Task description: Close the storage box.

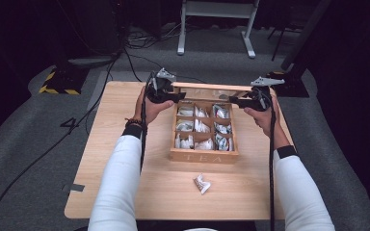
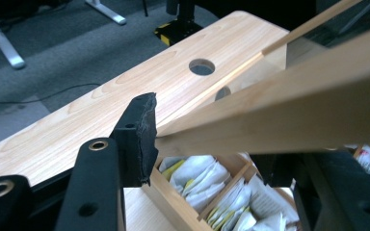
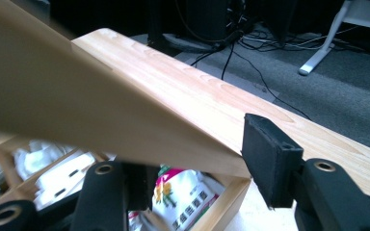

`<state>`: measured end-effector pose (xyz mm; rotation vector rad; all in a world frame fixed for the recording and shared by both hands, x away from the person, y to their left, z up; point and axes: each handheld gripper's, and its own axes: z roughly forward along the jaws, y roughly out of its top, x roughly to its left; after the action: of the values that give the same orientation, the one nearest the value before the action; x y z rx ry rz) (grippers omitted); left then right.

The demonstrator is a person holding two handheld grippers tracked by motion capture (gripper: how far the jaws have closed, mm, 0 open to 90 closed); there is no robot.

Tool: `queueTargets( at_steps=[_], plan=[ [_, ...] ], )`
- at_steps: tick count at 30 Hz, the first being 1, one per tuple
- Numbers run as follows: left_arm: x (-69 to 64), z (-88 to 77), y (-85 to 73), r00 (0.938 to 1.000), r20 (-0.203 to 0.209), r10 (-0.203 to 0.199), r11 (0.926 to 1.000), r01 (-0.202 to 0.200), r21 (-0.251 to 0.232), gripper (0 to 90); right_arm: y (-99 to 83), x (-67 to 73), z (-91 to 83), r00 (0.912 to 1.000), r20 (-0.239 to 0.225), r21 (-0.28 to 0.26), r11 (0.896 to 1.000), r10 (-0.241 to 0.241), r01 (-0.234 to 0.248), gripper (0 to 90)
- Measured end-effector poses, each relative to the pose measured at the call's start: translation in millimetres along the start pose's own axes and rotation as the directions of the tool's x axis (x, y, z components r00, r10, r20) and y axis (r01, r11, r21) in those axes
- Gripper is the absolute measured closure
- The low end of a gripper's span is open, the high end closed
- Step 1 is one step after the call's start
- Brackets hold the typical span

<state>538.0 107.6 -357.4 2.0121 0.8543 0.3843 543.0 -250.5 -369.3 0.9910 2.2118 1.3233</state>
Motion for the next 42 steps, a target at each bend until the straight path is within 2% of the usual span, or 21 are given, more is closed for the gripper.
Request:
queueTargets(
  at_steps=[2, 6, 10, 16, 19, 24, 30, 34, 39, 42],
  plan=[
    [-3.5, -1.9, -2.0, 0.9998, -0.019, 0.006, 1.0, -0.006, -0.004, 47.4, -0.7, 1.7, -4.2, 0.9998, -0.018, -0.011, 1.0, 0.003, -0.003, 47.2],
    [-10.7, -8.1, -2.3, 0.9989, -0.036, 0.029, 0.9995, -0.028, 0.012, 47.1, -3.0, 7.5, -9.1, 1.0, -0.004, -0.003, 1.0, 0.003, -0.003, 45.0],
    [-16.1, -18.1, -1.2, 0.9991, -0.026, 0.033, 0.9993, -0.033, -0.016, 47.2, -1.7, 10.6, -17.7, 1.0, -0.01, -0.031, 1.0, -0.002, 0.001, 44.0],
    [-21.0, -26.8, -0.7, 0.9972, -0.034, 0.066, 0.9978, -0.066, -0.009, 47.4, -1.7, 15.3, -26.8, 0.9996, -0.019, -0.044, 0.999, -0.02, 0.019, 43.5],
    [-21.8, -29.9, -2.2, 0.9972, -0.031, 0.069, 0.9975, -0.069, -0.012, 47.3, -2.6, 16.7, -30.0, 0.9994, -0.026, -0.051, 0.998, -0.022, 0.021, 43.4],
    [-24.1, -34.2, -4.9, 0.9977, -0.029, 0.061, 0.9979, -0.061, -0.02, 46.9, -3.3, 19.1, -34.0, 0.9991, -0.023, -0.051, 0.998, -0.035, 0.034, 43.5],
    [-30.9, -42.6, -5.8, 0.9941, -0.032, 0.103, 0.9946, -0.103, -0.011, 48.4, -3.1, 23.8, -39.7, 0.9976, -0.021, -0.039, 0.997, -0.065, 0.064, 44.0],
    [-35.0, -47.6, -6.3, 0.9926, -0.033, 0.117, 0.9931, -0.117, -0.005, 49.5, -2.9, 27.1, -43.2, 0.996, -0.014, -0.028, 0.996, -0.088, 0.088, 44.6],
    [-39.4, -51.0, -8.0, 0.9907, -0.037, 0.131, 0.9914, -0.131, 0.005, 49.5, -4.1, 30.5, -48.2, 0.9954, -0.036, -0.032, 0.996, -0.089, 0.088, 44.4],
    [-41.8, -52.3, -9.2, 0.9909, -0.023, 0.132, 0.9912, -0.132, 0.003, 49.3, -5.8, 32.4, -49.8, 0.9954, -0.039, -0.032, 0.996, -0.088, 0.087, 44.3]
  ],
)
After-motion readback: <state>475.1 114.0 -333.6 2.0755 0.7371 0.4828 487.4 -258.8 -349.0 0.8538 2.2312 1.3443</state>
